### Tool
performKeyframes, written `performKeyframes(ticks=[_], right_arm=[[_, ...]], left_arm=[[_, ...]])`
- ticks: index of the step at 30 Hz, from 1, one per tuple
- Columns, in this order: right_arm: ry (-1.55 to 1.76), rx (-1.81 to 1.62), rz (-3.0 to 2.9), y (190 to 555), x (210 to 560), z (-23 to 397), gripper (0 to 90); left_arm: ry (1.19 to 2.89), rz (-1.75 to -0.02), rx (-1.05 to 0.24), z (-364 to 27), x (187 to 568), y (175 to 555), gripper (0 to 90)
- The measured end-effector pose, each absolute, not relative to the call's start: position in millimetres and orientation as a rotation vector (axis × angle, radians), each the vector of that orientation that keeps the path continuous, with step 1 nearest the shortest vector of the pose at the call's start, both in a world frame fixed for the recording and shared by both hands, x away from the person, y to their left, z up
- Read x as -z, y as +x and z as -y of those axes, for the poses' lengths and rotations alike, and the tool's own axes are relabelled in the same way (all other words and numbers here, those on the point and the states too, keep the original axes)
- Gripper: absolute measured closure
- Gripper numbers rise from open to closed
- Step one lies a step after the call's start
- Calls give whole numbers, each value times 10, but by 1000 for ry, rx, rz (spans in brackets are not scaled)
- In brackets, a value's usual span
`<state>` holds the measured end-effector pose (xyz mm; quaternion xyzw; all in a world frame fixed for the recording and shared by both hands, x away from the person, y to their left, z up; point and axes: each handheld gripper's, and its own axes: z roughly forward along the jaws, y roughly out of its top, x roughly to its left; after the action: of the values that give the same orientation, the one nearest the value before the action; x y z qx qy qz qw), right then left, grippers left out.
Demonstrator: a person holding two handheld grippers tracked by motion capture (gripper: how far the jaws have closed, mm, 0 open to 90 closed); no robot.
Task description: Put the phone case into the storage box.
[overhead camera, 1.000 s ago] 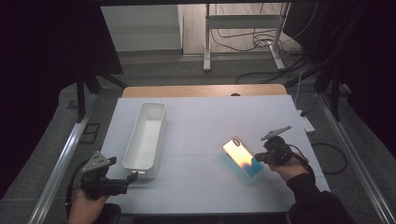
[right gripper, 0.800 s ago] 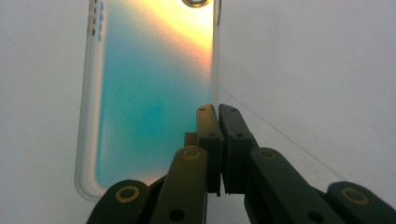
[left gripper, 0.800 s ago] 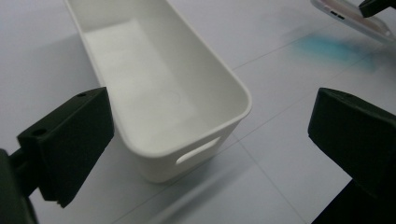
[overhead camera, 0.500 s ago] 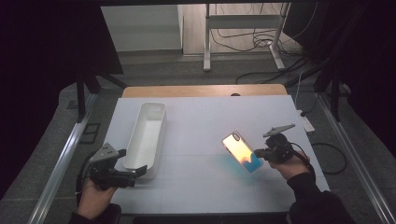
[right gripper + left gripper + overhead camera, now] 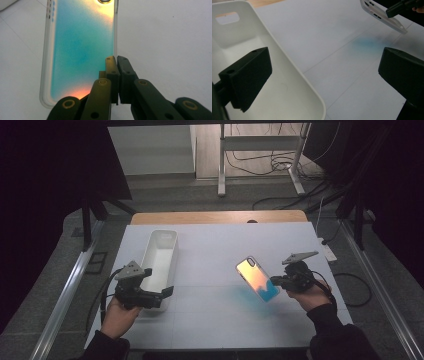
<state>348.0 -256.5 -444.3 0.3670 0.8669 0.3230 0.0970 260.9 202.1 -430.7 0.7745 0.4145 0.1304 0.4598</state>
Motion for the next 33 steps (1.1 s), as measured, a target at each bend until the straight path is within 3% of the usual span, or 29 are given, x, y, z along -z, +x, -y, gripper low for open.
performKeyframes(ticks=[25,33], right_arm=[[1019,-1013,-2506,3459,4337,2454,880],[1000,-1026,-2488,3456,4313,2409,880]], left_arm=[[1971,-902,-231,-1511,4324,3035,0],[1962,-902,-124,-1374,4375,3143,0]])
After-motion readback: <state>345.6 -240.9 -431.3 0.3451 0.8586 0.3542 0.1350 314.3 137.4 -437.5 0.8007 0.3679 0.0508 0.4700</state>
